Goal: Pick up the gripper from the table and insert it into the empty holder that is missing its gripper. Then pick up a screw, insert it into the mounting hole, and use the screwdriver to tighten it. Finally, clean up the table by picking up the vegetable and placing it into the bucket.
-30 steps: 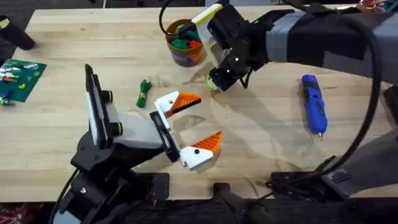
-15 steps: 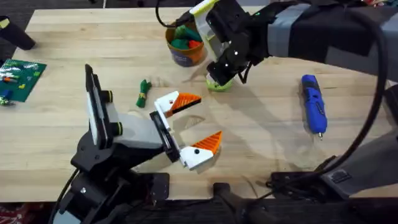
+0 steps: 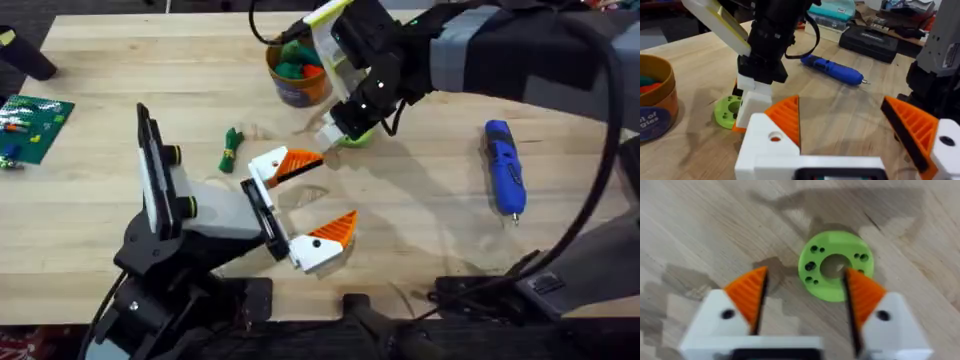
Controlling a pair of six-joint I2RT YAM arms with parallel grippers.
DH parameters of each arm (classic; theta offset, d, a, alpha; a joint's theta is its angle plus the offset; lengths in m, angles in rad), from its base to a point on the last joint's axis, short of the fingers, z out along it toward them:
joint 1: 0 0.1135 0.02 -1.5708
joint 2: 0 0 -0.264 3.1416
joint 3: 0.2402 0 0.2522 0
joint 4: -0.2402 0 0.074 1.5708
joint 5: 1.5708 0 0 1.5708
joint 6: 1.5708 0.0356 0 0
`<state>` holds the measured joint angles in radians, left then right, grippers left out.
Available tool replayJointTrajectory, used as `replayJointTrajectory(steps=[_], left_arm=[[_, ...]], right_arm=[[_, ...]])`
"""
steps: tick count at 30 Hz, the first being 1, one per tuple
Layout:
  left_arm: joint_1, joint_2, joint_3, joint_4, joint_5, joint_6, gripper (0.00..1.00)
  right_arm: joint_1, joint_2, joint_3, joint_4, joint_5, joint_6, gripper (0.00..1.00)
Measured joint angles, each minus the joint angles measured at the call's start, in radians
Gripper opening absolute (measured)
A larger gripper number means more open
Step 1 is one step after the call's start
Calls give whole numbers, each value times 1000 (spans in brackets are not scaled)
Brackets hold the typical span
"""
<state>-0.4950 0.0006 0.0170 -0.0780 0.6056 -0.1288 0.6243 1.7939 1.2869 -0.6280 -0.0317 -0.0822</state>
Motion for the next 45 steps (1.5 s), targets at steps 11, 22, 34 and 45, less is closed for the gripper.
replayJointTrajectory(steps=[11,22,34,45], left_arm=[[0,0,0,0,0,0,984],[0,0,0,0,0,0,984],[0,0,0,0,0,0,984],[0,0,0,0,0,0,984]], right_arm=[[0,0,0,14,-15,5,287],[0,7,0,23,-15,4,301],[-3,63,13,36,-12,2,163],[-5,69,16,40,-14,6,6]])
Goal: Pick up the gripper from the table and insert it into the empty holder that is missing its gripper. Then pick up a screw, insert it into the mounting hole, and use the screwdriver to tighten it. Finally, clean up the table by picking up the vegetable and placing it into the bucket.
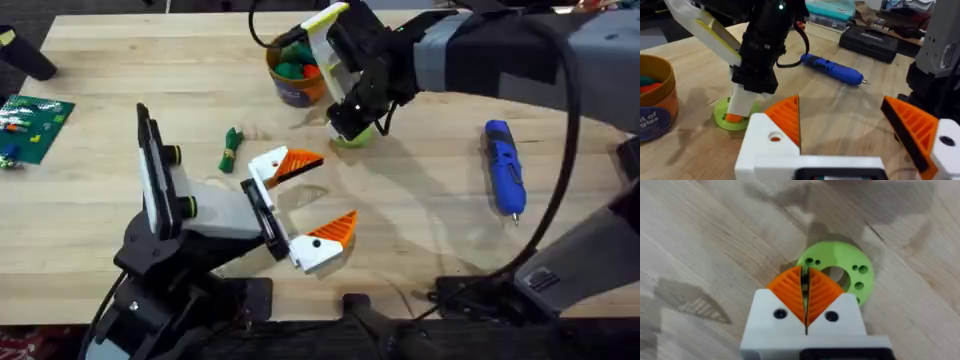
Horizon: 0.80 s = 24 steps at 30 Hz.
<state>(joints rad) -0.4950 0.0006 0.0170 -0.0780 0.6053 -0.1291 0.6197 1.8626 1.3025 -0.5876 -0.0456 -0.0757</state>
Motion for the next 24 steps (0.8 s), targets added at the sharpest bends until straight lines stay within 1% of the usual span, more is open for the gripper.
replayJointTrajectory(steps=[7,13,19,24], left_arm=[[0,0,0,0,0,0,984],[0,0,0,0,0,0,984],[0,0,0,0,0,0,984],[0,0,0,0,0,0,984]], right_arm=[[0,-2,2,-8,0,0,6],[1,-33,12,-86,-5,0,6],[1,-79,81,-152,-5,0,6],[1,-90,125,-198,-7,0,6]])
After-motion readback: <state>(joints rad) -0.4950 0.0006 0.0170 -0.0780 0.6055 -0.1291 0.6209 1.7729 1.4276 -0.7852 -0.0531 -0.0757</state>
